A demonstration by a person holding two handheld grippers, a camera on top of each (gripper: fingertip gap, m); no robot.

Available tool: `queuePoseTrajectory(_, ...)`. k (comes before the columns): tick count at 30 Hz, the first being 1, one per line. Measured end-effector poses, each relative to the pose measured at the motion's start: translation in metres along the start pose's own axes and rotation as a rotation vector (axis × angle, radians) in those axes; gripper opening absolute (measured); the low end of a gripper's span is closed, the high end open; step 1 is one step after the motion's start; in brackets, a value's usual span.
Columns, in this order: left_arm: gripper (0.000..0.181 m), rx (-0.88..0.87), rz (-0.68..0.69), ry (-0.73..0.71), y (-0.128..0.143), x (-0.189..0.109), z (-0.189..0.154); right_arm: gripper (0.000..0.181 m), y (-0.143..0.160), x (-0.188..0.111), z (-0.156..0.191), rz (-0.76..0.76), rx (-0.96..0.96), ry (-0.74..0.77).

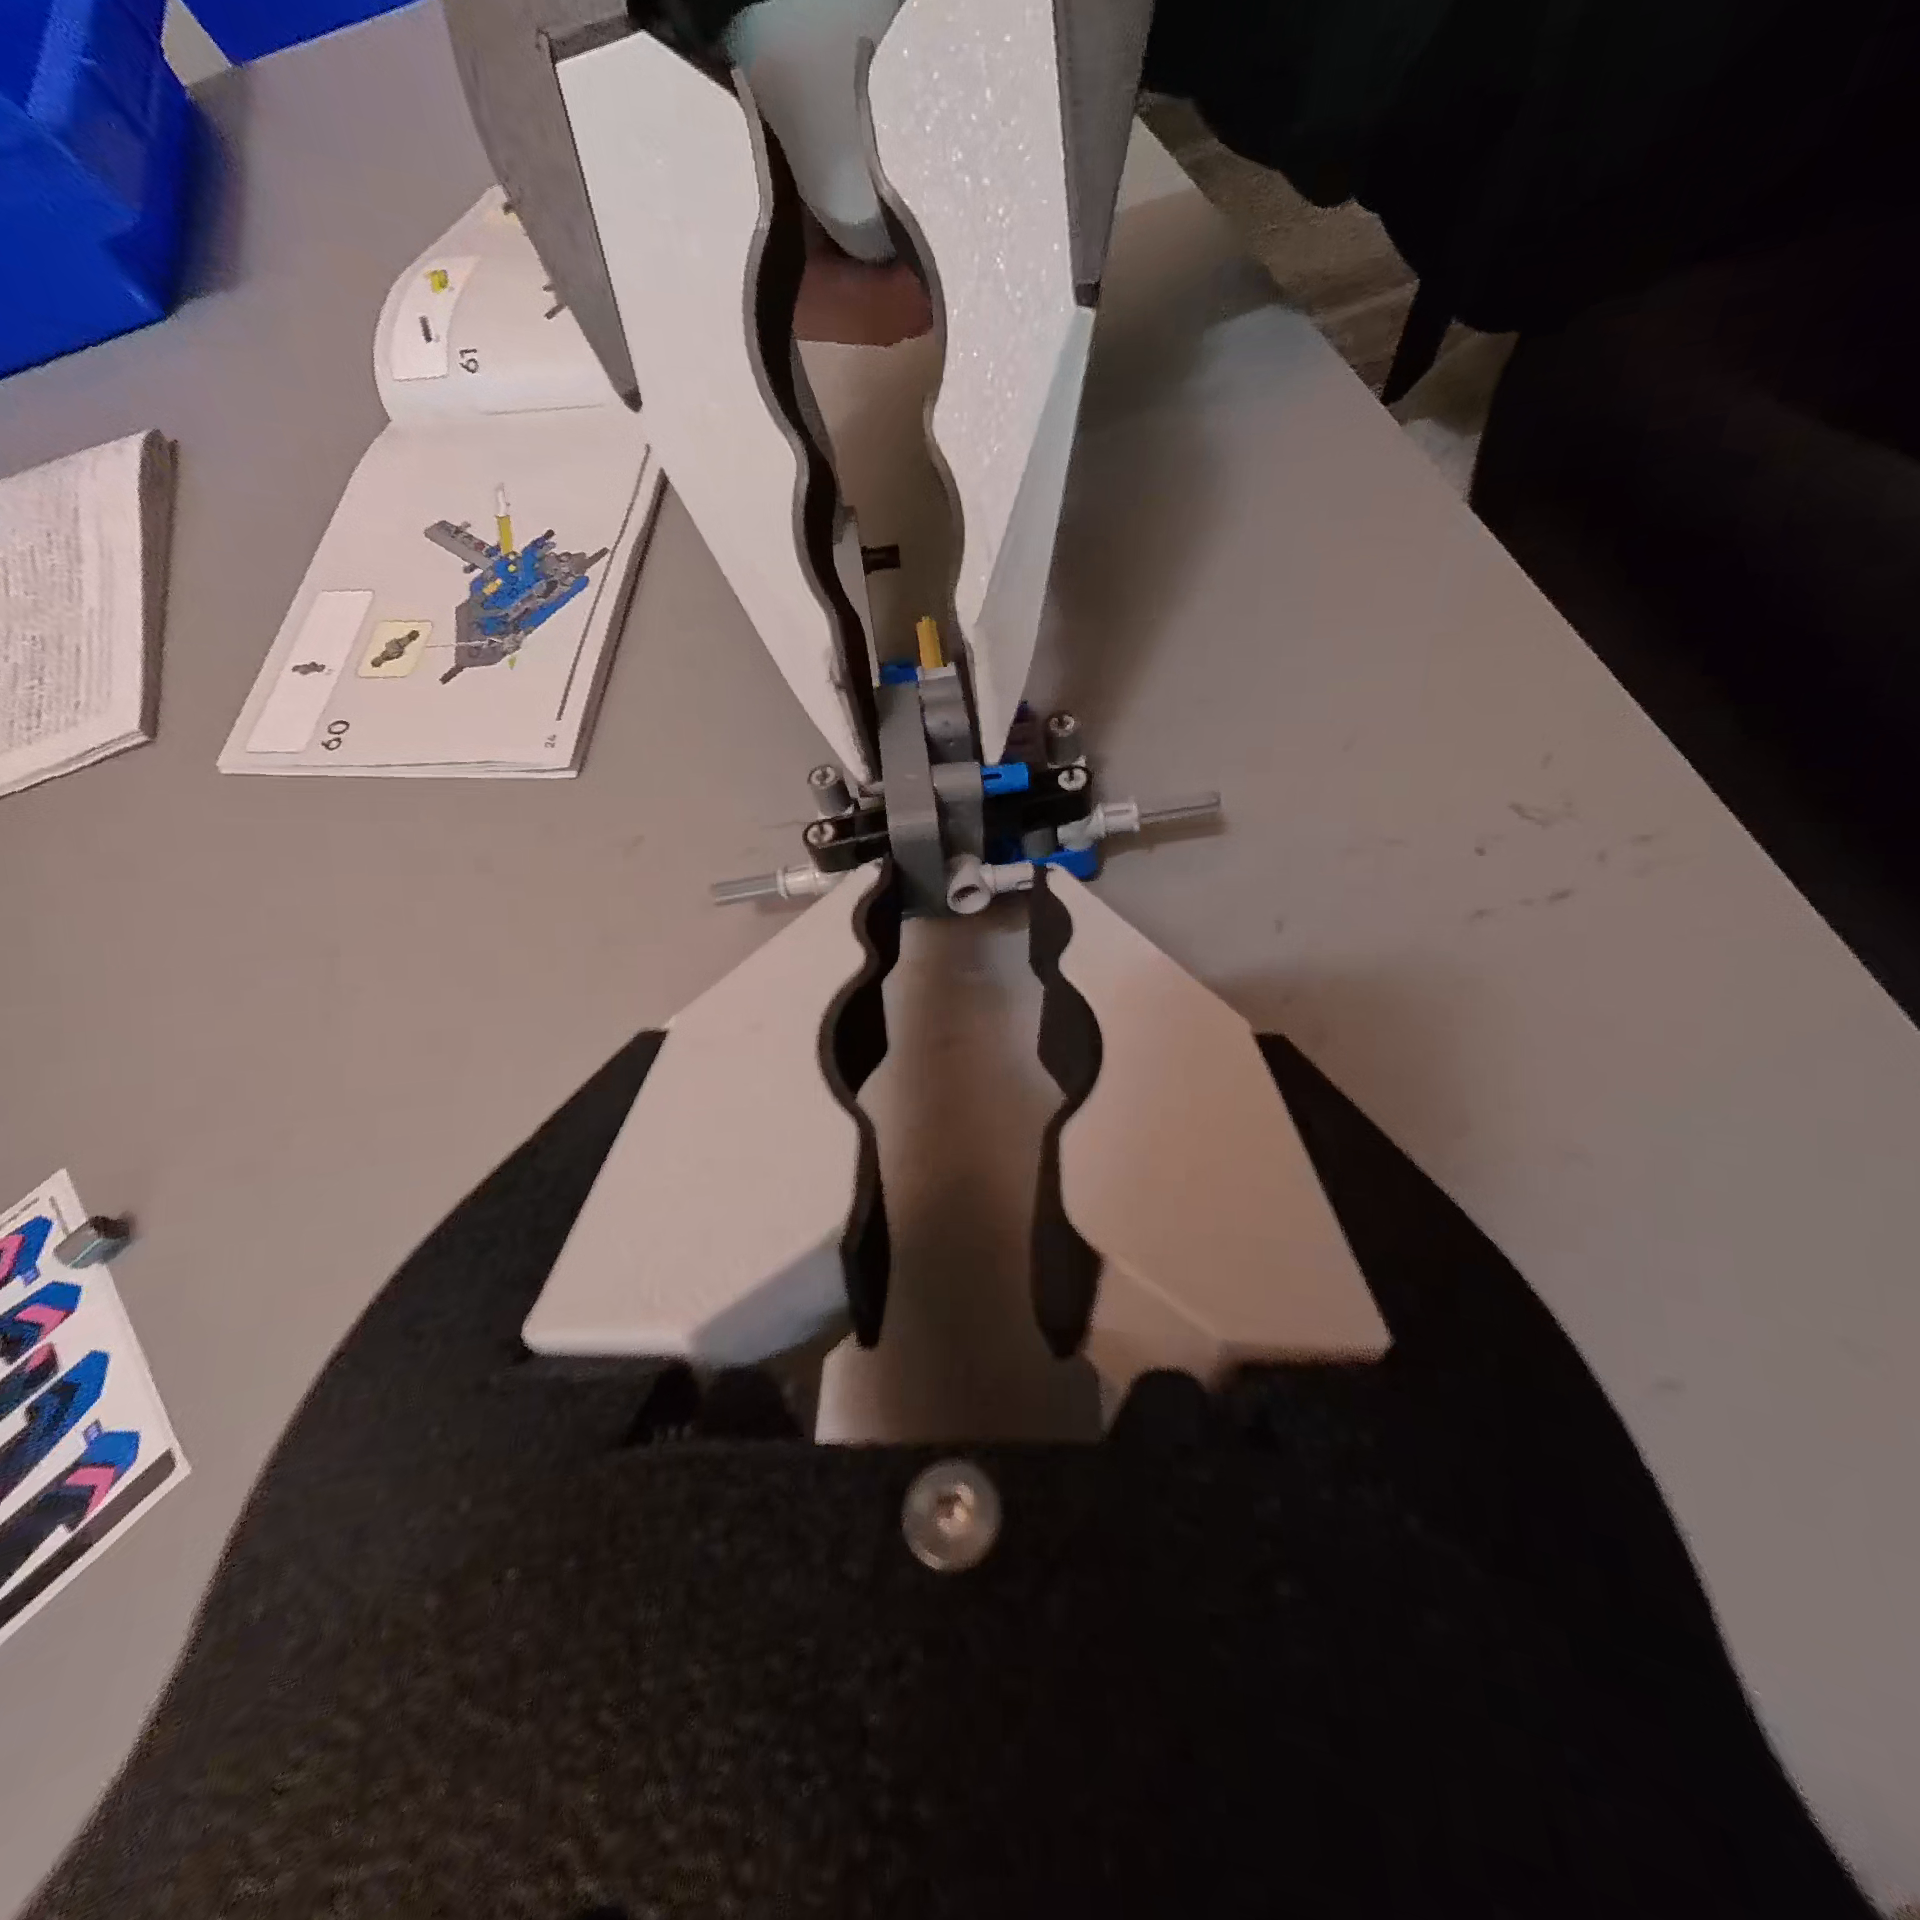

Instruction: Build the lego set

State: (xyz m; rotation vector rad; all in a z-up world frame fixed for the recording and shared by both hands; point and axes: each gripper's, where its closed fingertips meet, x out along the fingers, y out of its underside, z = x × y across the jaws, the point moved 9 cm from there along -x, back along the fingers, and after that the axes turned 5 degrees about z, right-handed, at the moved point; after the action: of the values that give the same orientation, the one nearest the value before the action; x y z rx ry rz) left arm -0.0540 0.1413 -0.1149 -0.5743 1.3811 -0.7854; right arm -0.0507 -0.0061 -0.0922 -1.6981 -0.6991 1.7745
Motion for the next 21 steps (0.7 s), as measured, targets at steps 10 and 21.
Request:
queuePoseTrajectory(10, 0.017, -0.166, 0.093, -0.589, -0.012, -0.013, -0.030, 0.015, 0.006, -0.002, -0.009, -0.119, 0.302, 0.067)
queuePoseTrajectory(21, 0.006, -0.122, 0.194, -0.714, -0.020, 0.006, -0.034, 0.016, 0.006, 0.000, -0.007, -0.156, 0.372, 0.094)
